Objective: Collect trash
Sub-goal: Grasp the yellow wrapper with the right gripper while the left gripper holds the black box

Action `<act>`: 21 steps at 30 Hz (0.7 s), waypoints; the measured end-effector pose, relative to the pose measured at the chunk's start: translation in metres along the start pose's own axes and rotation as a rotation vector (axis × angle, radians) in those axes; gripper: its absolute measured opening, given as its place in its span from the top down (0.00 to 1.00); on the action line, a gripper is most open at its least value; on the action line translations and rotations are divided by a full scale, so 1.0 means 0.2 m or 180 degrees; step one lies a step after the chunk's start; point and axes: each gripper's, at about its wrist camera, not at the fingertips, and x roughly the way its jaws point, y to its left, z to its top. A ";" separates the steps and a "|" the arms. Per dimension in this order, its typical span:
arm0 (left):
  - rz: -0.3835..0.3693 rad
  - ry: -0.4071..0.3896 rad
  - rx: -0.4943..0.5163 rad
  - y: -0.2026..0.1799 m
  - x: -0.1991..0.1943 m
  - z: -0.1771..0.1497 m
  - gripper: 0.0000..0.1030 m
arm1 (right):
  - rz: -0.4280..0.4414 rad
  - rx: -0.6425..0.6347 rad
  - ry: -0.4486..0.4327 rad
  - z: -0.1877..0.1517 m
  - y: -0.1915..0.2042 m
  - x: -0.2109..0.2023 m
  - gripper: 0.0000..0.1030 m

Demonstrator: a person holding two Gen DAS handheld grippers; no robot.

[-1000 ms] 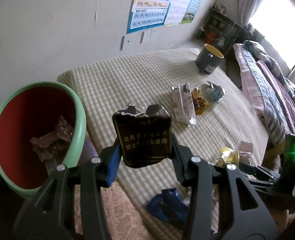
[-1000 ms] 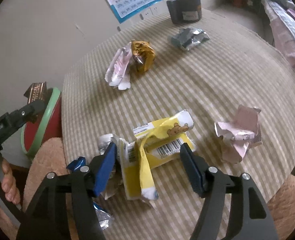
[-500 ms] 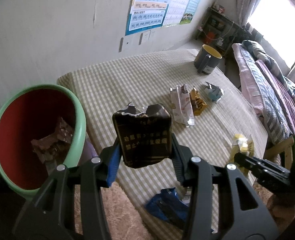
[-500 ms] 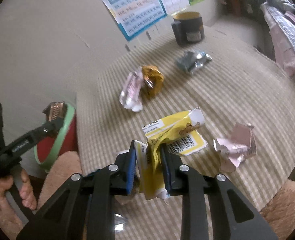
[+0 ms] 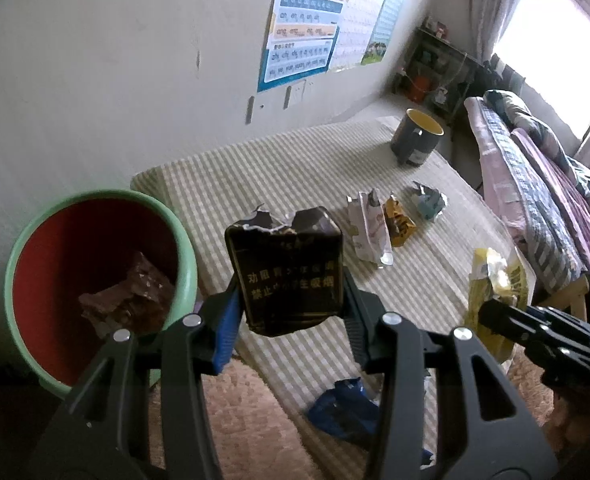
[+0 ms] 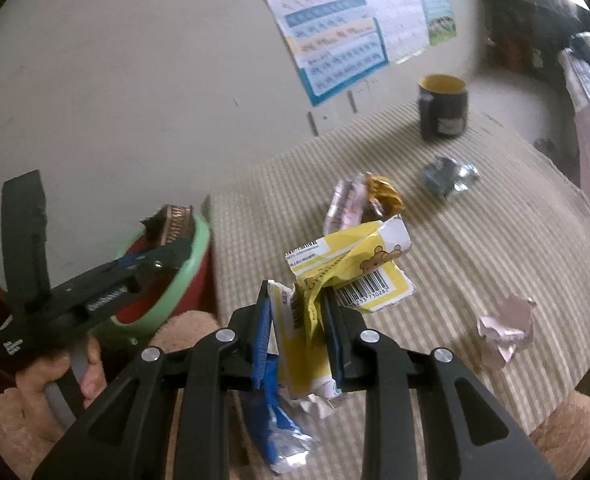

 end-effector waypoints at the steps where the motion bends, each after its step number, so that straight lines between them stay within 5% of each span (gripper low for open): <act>1: -0.0008 0.0001 -0.0021 0.01 0.00 0.00 0.58 | 0.0004 -0.0034 0.0000 0.00 0.03 0.01 0.77; 21: -0.0065 0.0043 -0.0251 0.16 0.01 -0.05 0.58 | -0.0018 -0.0234 0.0198 -0.02 0.15 0.10 0.77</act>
